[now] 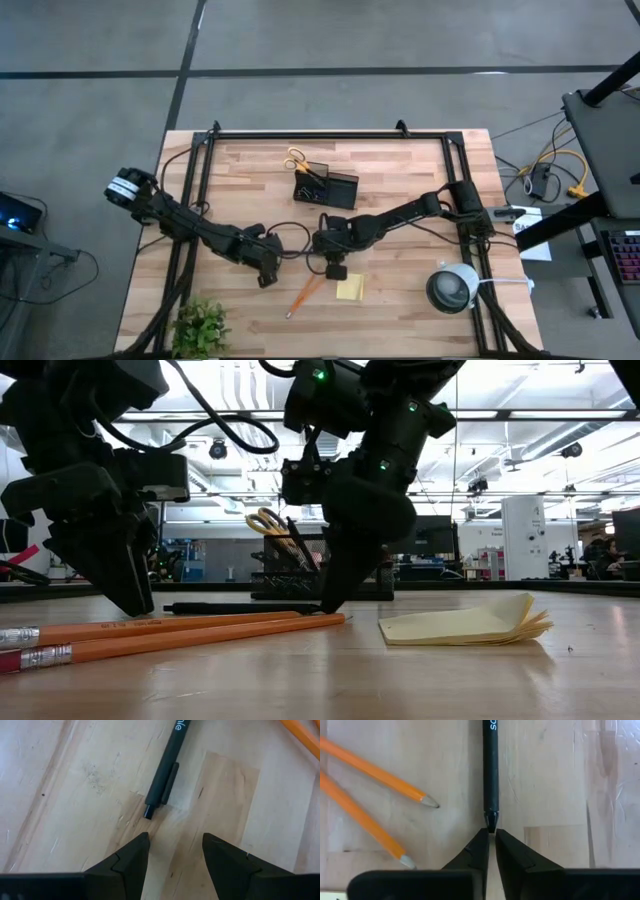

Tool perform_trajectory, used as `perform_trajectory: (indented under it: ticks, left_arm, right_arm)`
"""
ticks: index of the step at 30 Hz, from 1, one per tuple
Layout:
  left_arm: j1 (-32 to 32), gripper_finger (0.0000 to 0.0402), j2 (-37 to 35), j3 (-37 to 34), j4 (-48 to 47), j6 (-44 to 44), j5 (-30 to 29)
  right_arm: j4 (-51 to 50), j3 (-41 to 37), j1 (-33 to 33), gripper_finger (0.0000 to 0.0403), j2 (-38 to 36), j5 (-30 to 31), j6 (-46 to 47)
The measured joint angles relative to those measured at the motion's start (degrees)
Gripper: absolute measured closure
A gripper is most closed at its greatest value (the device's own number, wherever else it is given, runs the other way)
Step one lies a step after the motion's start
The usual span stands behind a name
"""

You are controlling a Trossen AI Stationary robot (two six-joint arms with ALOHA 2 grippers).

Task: Pick and place office supplies into organizer
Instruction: Put the black pen into the black organizer bin

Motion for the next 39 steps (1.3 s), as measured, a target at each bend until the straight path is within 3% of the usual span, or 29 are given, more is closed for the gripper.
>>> perform_trajectory:
  ticks: [9,14,29,39]
  left_arm:
    - [0.05,0.0228,-0.17,-0.25,1.35,0.18,-0.70]
    - [0.09,0.0228,-0.17,-0.35,1.52,0.33,-0.83]
    - [0.46,0.0228,-0.15,-0.37,1.69,2.82,-1.21]
    - [0.75,0.0228,-0.15,-0.37,2.02,2.82,-1.34]
  right_arm:
    - [-0.11,0.00,-0.04,0.0304,-0.20,0.23,-2.34]
    - [-0.26,-0.02,0.03,0.0286,-0.46,-0.39,-3.54]
    - [2.18,-0.09,-0.39,0.0342,-0.48,-2.32,-1.82]
    - [1.88,2.97,-0.98,0.0349,-0.57,-2.26,-1.84]
